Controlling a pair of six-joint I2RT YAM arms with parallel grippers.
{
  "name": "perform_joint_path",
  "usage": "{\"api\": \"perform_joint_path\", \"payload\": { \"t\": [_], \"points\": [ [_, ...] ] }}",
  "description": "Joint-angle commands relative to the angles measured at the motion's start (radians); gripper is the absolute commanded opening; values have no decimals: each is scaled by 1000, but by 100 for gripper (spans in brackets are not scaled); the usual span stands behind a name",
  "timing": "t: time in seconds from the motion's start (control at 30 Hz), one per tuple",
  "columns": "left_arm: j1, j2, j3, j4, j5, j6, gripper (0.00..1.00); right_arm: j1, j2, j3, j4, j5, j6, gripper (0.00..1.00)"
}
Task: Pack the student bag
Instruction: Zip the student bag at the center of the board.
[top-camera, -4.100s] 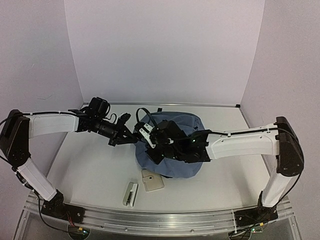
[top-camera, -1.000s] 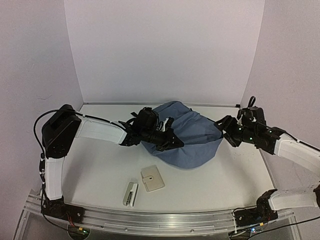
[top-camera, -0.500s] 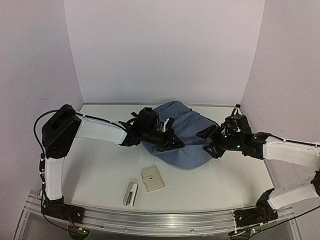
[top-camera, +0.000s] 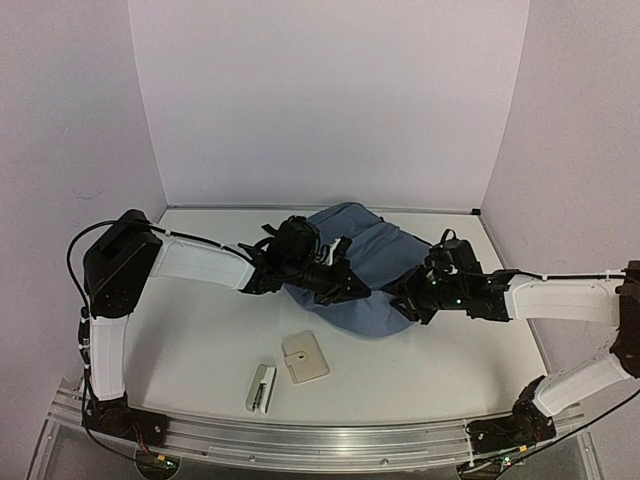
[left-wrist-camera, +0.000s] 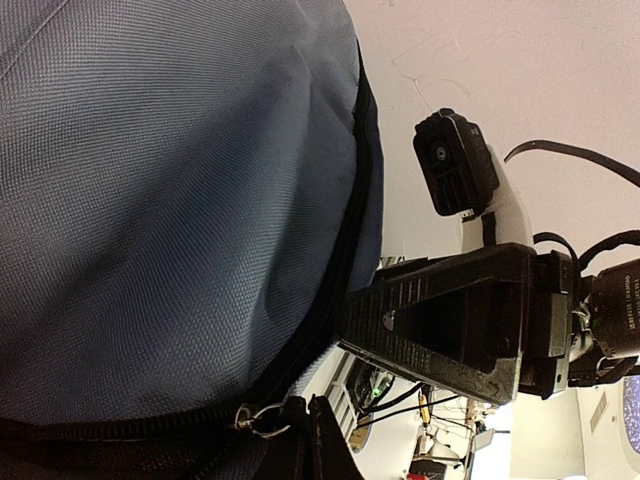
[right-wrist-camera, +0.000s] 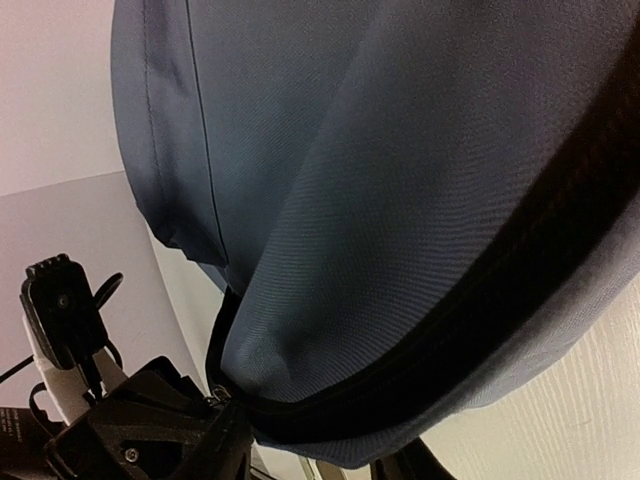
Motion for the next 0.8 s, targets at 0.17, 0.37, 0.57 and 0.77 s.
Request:
{"api": "perform_joint_path", "payload": {
  "t": [0.17, 0.37, 0.57, 0.77],
  "points": [
    [-10, -81, -9, 18, 21, 21, 0, 1, 35, -2, 66, 37, -6, 30],
    [-7, -98, 13, -51, -15, 41, 0, 1, 3, -24, 64, 59, -5, 0],
    [19, -102, 10, -28, -12, -32, 0, 2, -29, -88, 59, 87, -16, 0],
    [30, -110, -25, -22, 17, -51, 0, 1, -120, -150, 42, 143, 11, 0]
  ]
}}
